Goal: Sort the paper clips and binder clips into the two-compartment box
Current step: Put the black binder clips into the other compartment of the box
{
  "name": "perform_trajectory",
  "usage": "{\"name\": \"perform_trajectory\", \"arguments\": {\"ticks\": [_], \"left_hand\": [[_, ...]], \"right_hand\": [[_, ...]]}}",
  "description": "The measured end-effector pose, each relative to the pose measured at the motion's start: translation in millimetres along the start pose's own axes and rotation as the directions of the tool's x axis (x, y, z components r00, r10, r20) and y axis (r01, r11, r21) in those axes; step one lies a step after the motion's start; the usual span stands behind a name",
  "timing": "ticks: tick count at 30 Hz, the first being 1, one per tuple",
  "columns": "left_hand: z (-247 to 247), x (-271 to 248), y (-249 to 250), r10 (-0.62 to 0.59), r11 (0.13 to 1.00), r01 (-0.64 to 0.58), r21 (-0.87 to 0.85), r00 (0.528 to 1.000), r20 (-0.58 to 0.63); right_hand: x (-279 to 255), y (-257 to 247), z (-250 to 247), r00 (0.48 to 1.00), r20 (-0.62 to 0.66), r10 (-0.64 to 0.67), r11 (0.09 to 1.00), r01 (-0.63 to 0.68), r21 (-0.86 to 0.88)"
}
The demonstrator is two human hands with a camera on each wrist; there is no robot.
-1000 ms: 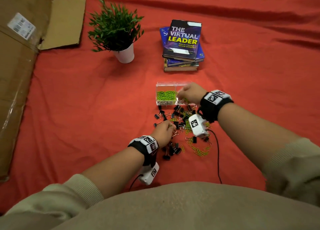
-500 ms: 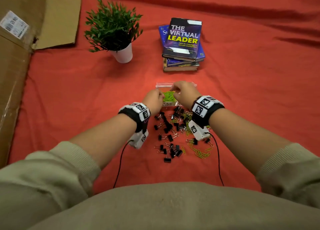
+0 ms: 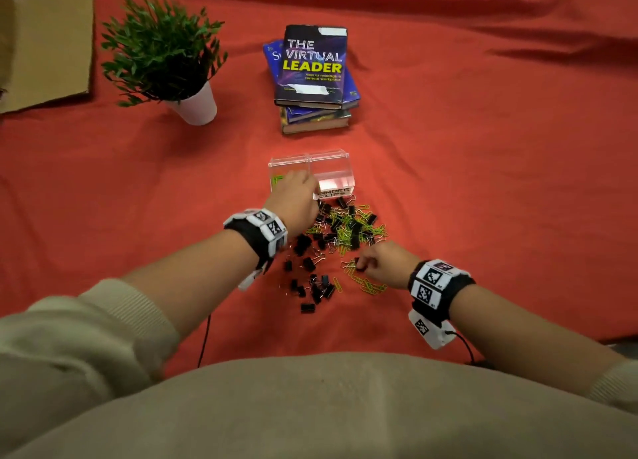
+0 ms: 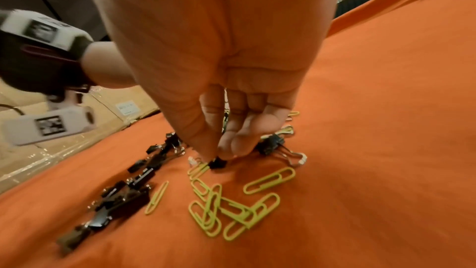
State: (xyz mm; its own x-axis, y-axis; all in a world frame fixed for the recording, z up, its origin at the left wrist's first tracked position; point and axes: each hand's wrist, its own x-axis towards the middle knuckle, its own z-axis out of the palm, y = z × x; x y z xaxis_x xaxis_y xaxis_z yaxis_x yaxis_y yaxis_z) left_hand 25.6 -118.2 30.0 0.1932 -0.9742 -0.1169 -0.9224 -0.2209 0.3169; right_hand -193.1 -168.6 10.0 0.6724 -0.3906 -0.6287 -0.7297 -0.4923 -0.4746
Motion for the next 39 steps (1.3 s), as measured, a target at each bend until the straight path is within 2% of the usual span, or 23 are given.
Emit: {"name": "perform_trajectory", "arguments": {"ticks": [3,5,7,9,13,17,19,22,26,29,31,33,35,37,39], "left_hand": [[25.5,-35.7,29.4,0.106,0.994,-0.101,-0.039,0.977,0.184],[42.1,-55.6,43.2,0.179,0.983,-0.181,-0.023,0.938,0.298],[54.4,-69.1,51.6,0.227,0.967,-0.253,0.022,0.901,0.370],[63.2,-75.8,54.3,0.236,0.957,-0.284,0.060,0.883,0.407],[73.3,-78.3,51.1,0.199,0.962,-0.258,0.089,0.887,0.416],[75.3,-77.4,49.4,0.166,0.962,-0.243,0.126,0.884,0.436],[76.1,-77.9,49.8,0.145,0.970,-0.217,0.114,0.884,0.444],[75.8,-77.4,51.3,0.081,0.997,-0.068,-0.045,0.899,0.431],[69.3,-72.0,58.8,-0.042,0.966,0.140,-0.217,0.913,0.405],[67.4,-65.7,66.3,-0.110,0.947,0.218,-0.236,0.910,0.399],[70.6,-61.5,69.5,-0.124,0.957,0.215,-0.194,0.911,0.394],[74.8,-59.4,73.1,-0.131,0.973,0.192,-0.125,0.915,0.381],[79.4,-57.6,76.7,-0.110,0.988,0.140,-0.058,0.926,0.360],[84.0,-54.8,79.4,-0.096,0.993,0.112,-0.026,0.931,0.354],[86.6,-50.8,81.3,-0.114,0.992,0.128,-0.015,0.927,0.357]], "right_hand": [[-0.1,8.1,2.3,0.996,-0.085,0.039,0.999,-0.040,-0.012],[-1.6,13.7,1.7,0.986,-0.153,0.065,0.998,-0.064,0.013],[-4.6,17.6,2.3,0.985,-0.159,0.069,0.998,-0.069,0.010],[-9.9,18.8,5.4,0.989,-0.130,0.066,0.994,-0.077,-0.077],[-17.7,20.7,20.4,0.991,-0.105,0.082,0.949,-0.110,-0.294],[-20.2,19.6,35.5,0.992,-0.106,0.064,0.955,-0.092,-0.282],[-18.8,18.4,39.4,0.995,-0.101,0.013,0.965,-0.039,-0.259],[-19.1,15.7,42.4,0.994,-0.109,-0.028,0.976,0.004,-0.216],[-20.0,15.6,46.0,0.995,-0.092,-0.036,0.968,0.012,-0.249],[-20.6,16.0,45.2,0.996,-0.081,-0.040,0.966,0.018,-0.259],[-19.6,19.5,42.8,0.995,-0.094,-0.037,0.983,0.019,-0.182],[-17.8,24.7,38.0,0.992,-0.126,0.013,1.000,-0.012,0.011],[-16.2,29.6,30.4,0.990,-0.127,0.065,0.971,-0.033,0.237],[-15.5,33.8,22.7,0.992,-0.073,0.099,0.885,-0.054,0.463],[-16.0,35.3,15.2,0.993,-0.027,0.111,0.755,-0.067,0.652]]}}
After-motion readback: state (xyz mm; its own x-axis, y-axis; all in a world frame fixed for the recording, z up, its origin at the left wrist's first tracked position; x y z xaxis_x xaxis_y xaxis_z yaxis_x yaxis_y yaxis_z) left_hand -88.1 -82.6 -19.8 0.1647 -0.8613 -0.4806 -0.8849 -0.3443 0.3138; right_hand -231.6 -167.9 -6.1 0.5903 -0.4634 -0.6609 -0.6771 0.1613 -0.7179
